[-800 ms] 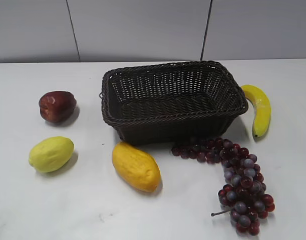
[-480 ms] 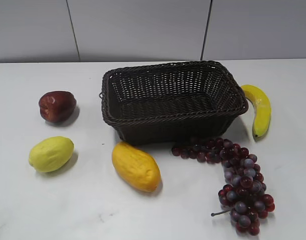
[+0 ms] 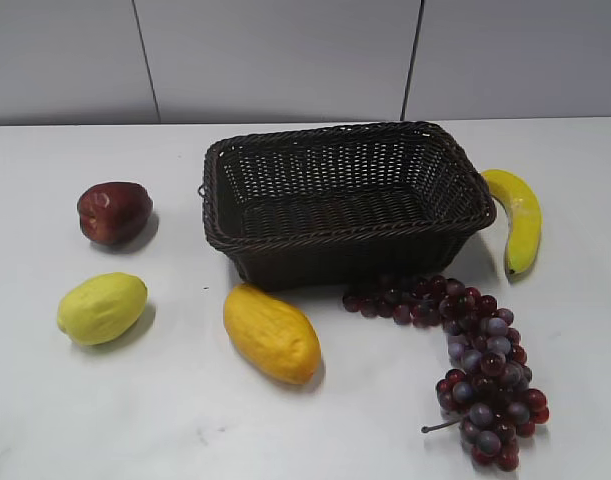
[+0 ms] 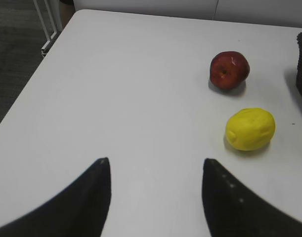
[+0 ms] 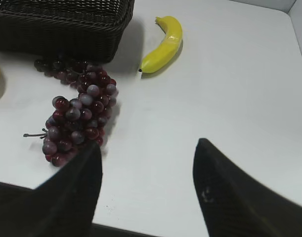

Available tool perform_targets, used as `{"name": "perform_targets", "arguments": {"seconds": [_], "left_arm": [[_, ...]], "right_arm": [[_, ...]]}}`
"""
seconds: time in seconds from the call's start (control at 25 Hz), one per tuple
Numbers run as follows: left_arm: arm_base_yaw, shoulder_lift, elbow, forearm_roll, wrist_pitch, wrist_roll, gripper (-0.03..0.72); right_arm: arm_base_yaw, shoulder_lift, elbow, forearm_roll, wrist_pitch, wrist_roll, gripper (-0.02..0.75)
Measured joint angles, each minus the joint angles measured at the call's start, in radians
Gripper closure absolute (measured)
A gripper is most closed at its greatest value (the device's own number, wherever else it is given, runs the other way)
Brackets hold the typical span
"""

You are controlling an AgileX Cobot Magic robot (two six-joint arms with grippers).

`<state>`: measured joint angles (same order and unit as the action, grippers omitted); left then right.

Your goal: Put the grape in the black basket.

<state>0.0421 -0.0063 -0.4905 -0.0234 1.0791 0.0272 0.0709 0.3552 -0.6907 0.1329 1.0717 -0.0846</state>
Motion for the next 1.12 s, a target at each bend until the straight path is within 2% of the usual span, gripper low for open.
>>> {"name": "perform_targets", "arguments": {"seconds": [0.08,0.24,0.32,0.52,0.76,1.0,1.12], "left_arm": [[0.000,0.000,0.000,0.000,0.000,0.000,0.136],[0.000,0.000,0.000,0.000,0.000,0.000,0.136],[0.000,0.000,0.000,0.000,0.000,0.000,0.136],[0.000,0.000,0.000,0.000,0.000,0.000,0.136],[0.000,0.000,0.000,0.000,0.000,0.000,0.136],[0.000,0.000,0.000,0.000,0.000,0.000,0.136],[0.000,0.000,0.000,0.000,0.000,0.000,0.136]], "right_arm": [[0.000,0.100,-0.042,0.026,0.025,0.026,0.261],[0.000,0.302,-0.094,0.104,0.039,0.041,0.116],[0.000,0.389,-0.097,0.124,0.035,0.041,0.089],[0.000,0.583,-0.098,0.138,-0.007,0.000,0.120],[0.013,0.761,-0.098,0.213,-0.055,-0.064,0.150],[0.170,0.885,-0.098,0.213,-0.166,-0.042,0.153],[0.250,0.948,-0.098,0.139,-0.223,0.065,0.153]]}}
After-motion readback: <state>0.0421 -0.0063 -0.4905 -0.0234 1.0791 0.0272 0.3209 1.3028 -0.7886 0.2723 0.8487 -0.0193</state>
